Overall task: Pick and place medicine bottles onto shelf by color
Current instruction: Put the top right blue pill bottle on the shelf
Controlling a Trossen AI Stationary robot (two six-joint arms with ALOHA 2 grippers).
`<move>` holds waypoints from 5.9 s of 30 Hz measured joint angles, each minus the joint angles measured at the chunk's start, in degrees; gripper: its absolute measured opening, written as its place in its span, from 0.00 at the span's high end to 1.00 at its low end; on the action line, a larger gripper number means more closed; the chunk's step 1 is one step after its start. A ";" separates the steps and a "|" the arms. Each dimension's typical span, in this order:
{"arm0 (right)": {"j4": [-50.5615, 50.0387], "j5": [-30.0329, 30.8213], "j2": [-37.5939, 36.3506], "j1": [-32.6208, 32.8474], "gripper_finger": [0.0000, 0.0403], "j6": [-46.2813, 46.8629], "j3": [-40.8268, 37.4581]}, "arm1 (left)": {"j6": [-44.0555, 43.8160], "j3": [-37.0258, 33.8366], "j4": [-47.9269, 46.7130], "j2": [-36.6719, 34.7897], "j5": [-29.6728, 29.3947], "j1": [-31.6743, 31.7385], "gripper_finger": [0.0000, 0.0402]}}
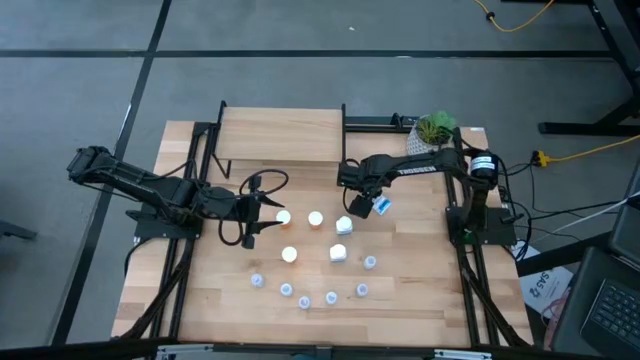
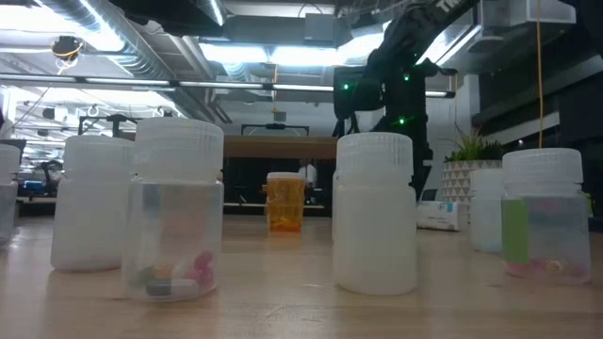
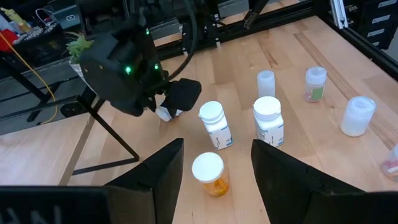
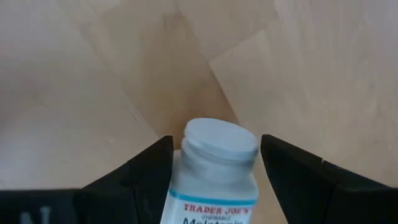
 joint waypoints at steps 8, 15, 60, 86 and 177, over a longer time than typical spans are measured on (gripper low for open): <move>1.57 0.10 0.54 -0.03 0.42 -3.61 0.00 | 0.00 0.00 0.02 0.00 0.01 -0.01 0.55; 0.14 0.23 0.33 -0.08 0.61 -3.00 0.11 | -0.01 0.00 0.01 0.00 0.01 0.00 0.55; 5.61 8.73 -34.27 29.20 0.92 29.34 -21.20 | -5.07 0.00 0.13 -0.02 0.02 -0.02 0.55; 13.89 5.03 -28.25 17.15 0.47 34.59 -31.89 | -4.63 0.00 0.00 -0.02 0.01 0.00 0.55; 6.75 0.07 -18.46 -1.97 0.49 3.49 -12.90 | -4.59 0.00 -0.04 -0.02 0.00 -0.01 0.55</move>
